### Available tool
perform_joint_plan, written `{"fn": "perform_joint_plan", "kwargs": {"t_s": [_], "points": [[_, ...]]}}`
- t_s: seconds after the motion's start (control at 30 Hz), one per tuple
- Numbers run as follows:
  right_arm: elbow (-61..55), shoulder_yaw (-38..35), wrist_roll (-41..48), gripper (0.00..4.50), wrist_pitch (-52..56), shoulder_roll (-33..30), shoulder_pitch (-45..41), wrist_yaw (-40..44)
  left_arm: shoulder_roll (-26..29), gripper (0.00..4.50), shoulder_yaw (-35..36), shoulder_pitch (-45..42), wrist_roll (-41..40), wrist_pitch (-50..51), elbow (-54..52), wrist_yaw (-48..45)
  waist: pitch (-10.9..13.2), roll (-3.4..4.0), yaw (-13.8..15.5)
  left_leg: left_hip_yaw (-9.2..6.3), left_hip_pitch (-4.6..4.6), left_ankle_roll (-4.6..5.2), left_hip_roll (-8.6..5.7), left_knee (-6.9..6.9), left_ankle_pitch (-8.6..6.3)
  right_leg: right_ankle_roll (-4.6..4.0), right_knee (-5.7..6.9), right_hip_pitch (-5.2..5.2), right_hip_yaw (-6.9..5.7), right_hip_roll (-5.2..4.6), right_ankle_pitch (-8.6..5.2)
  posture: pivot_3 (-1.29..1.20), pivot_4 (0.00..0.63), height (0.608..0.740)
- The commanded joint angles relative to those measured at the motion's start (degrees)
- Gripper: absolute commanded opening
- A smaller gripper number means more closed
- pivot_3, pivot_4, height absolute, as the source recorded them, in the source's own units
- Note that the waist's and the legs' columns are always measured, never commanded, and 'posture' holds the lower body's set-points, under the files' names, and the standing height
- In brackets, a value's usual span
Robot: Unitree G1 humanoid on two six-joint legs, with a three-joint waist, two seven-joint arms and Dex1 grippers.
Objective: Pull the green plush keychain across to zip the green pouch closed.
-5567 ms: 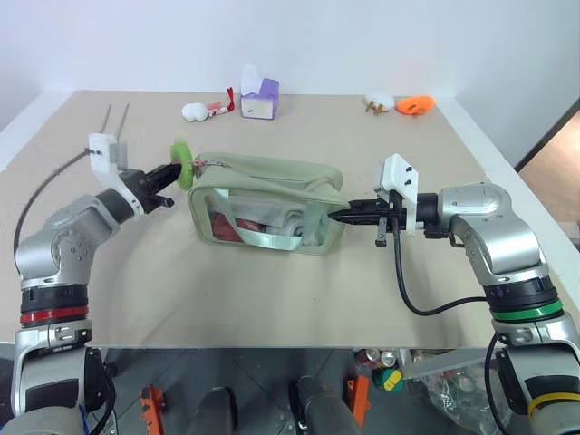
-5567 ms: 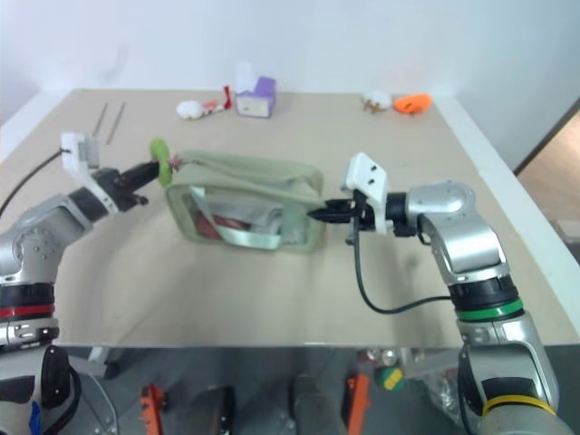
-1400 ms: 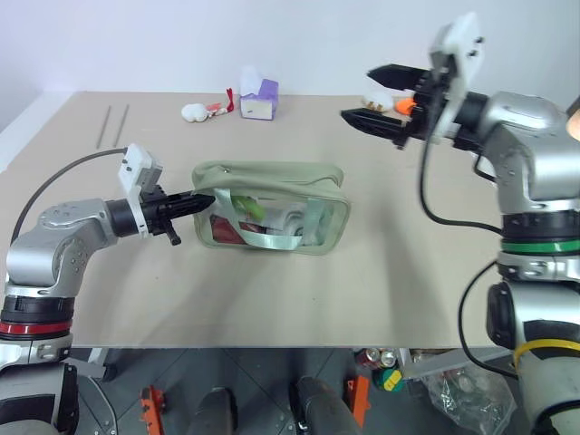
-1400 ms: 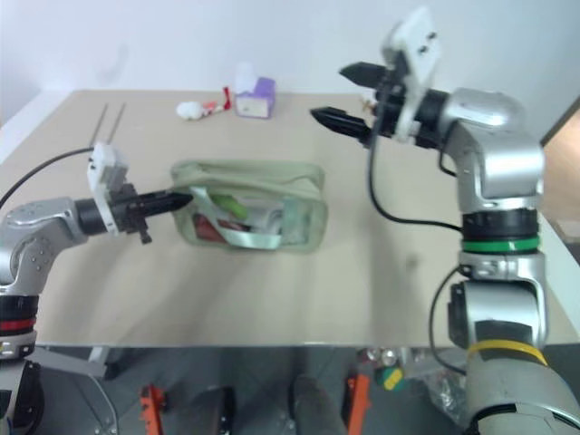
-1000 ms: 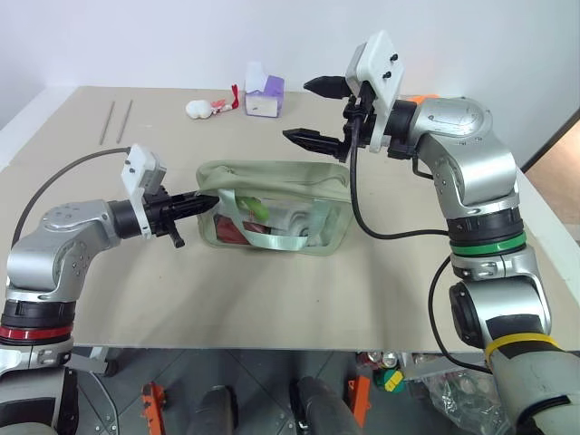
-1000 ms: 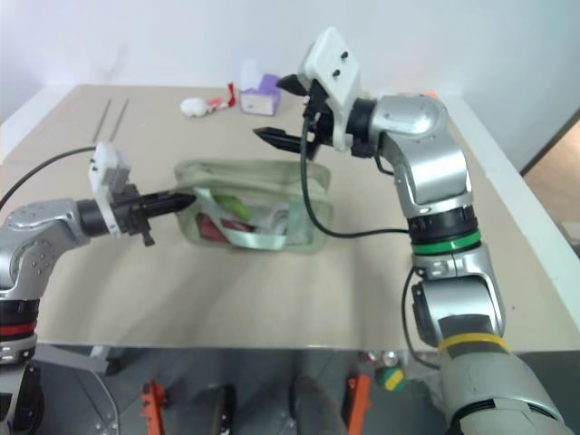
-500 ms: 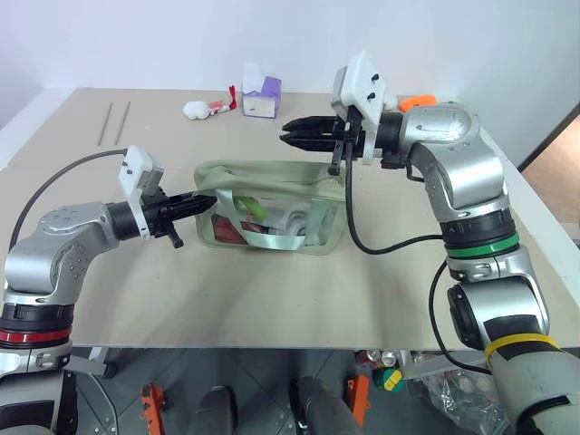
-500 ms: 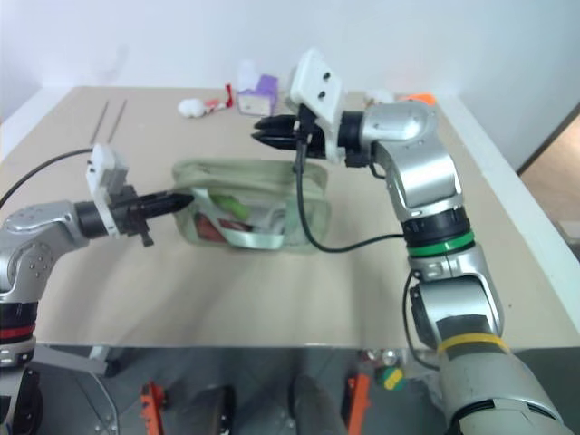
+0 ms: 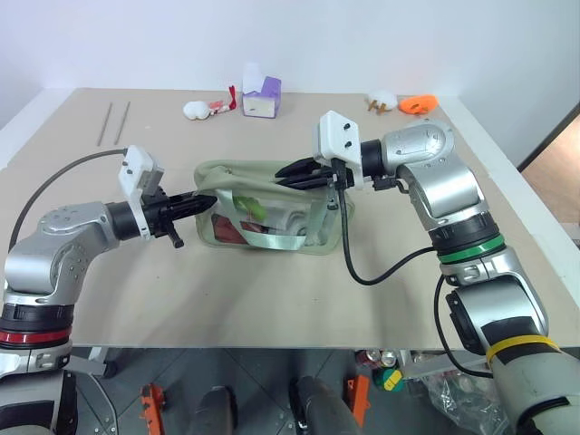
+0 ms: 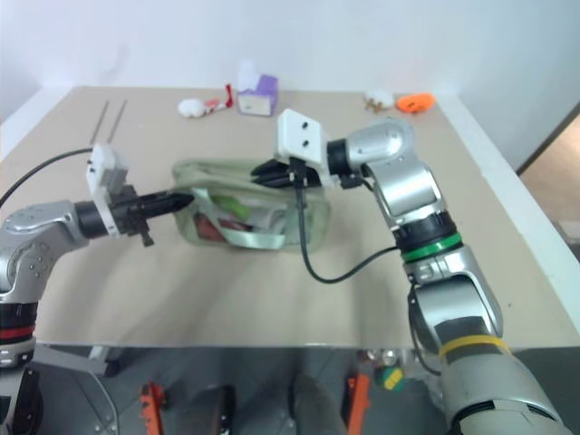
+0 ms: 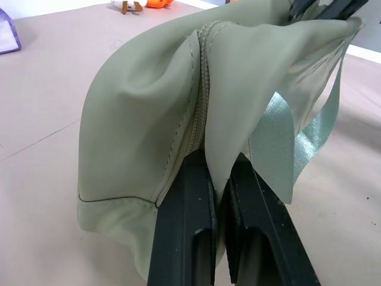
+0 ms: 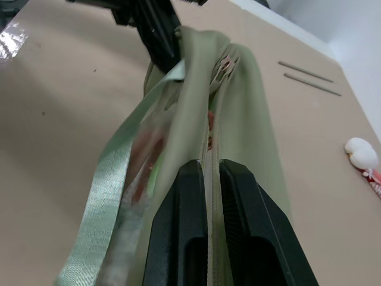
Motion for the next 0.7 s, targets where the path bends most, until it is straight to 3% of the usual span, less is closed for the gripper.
{"fn": "perform_joint_plan", "kwargs": {"t_s": [0.03,0.37,0.53,0.7], "points": [[1.0,0.3,-0.6,0.45,-2.4,0.8,-1.8,1.7,0.7,0.0,2.0,0.1,-1.0,0.3,-2.7,0.9,0.0,0.0,0.0,-0.02,0.0,0.0,0.01,0.0,0.0,0.0,0.0,0.0,-0.01,0.0,0.0,0.0,0.15,0.74],[3.1,4.1,-2.4,0.45,-1.7,2.4,-3.1,8.9,1.2,0.0,3.2,1.4,-2.0,1.2,-4.4,2.3,0.0,0.0,0.0,-0.05,0.01,-0.01,0.01,0.0,0.0,-0.01,0.01,0.01,-0.03,0.01,0.01,0.0,0.15,0.74],[12.0,6.6,-7.4,0.45,-2.0,7.0,-7.8,5.4,1.3,0.0,3.2,1.5,-2.2,1.2,-4.7,2.9,0.0,0.0,-0.2,-0.04,0.08,-0.02,0.04,0.0,0.02,-0.11,0.03,0.02,-0.07,0.03,0.07,0.0,0.15,0.74],[15.6,6.6,-9.4,1.95,-3.4,9.3,-9.9,4.4,1.2,0.0,3.3,1.8,-2.5,1.4,-5.2,3.4,0.0,0.0,-0.2,-0.07,0.06,-0.06,0.04,0.0,0.04,-0.12,0.04,0.02,-0.1,0.02,0.07,0.0,0.15,0.74]]}}
